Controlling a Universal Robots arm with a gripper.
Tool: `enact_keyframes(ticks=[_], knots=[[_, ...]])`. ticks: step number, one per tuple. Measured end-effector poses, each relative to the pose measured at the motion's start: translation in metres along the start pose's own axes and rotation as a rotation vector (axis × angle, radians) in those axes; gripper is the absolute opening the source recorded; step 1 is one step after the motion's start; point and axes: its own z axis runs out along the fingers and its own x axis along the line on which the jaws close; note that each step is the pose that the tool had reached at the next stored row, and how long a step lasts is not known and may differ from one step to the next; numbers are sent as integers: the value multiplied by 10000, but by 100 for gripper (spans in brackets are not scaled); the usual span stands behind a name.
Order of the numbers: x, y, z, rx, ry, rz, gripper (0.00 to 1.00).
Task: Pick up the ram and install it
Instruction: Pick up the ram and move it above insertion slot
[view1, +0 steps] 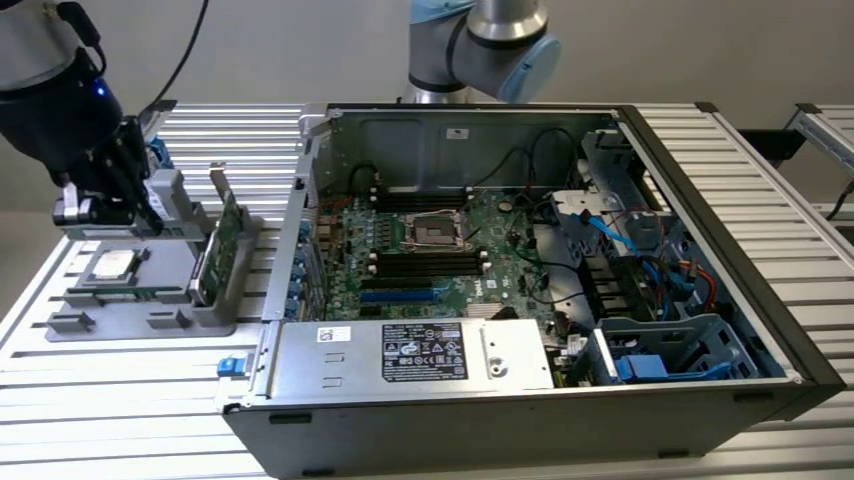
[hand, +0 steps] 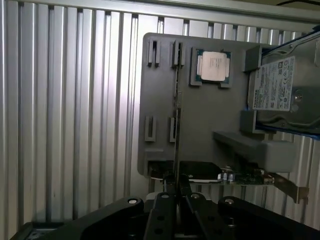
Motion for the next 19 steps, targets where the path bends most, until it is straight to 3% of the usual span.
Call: enact_keyframes(ticks=[19], knots=[[-21, -581, -407, -185, -387, 24, 13]])
